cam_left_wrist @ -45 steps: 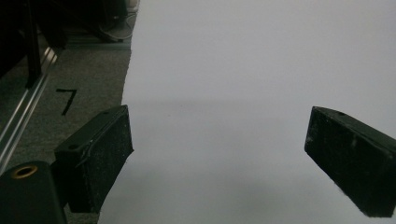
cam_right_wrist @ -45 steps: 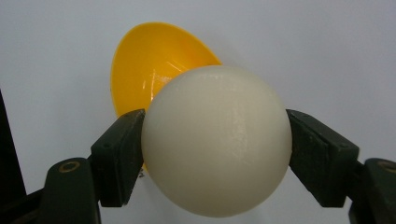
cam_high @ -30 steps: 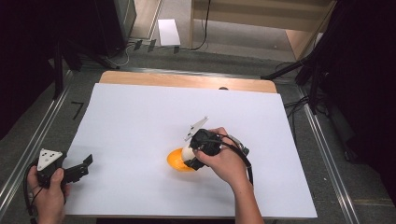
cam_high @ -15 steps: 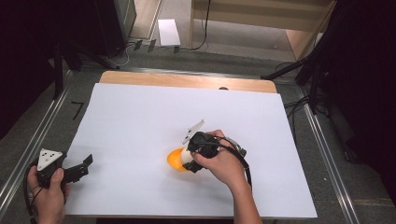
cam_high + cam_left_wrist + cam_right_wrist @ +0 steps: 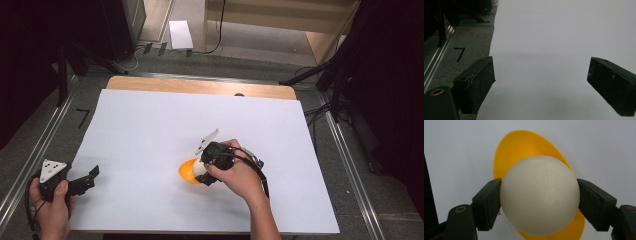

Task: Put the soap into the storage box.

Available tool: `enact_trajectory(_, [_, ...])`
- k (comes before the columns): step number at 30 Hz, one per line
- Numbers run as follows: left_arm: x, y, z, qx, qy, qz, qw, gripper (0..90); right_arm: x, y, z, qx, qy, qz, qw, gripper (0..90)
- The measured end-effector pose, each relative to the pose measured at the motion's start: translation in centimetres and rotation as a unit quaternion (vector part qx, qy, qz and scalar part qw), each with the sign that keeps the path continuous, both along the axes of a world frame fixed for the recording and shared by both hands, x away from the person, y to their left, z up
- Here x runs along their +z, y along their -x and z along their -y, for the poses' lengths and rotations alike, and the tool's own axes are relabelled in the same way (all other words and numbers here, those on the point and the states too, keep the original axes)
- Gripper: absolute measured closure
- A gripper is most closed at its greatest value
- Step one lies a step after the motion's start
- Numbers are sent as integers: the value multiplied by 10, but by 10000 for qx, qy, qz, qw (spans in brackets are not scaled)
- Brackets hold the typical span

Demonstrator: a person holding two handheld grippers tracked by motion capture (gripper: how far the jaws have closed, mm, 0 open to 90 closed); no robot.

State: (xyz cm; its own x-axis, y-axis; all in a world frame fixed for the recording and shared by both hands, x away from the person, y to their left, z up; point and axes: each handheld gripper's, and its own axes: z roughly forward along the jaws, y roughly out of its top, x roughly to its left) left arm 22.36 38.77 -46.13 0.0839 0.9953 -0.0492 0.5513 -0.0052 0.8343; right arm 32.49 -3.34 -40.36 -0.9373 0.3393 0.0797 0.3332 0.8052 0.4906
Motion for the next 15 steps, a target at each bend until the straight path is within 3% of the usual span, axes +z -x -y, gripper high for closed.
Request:
enact_trajectory(9, [0,0,0,-5,15,3,10000,81,0,1,1,-10,22,28,10000,246])
enact_trajectory(15, [0,0,0,-3,13,-3,10000,81,5,0,7,-124,-125,51,9998,267])
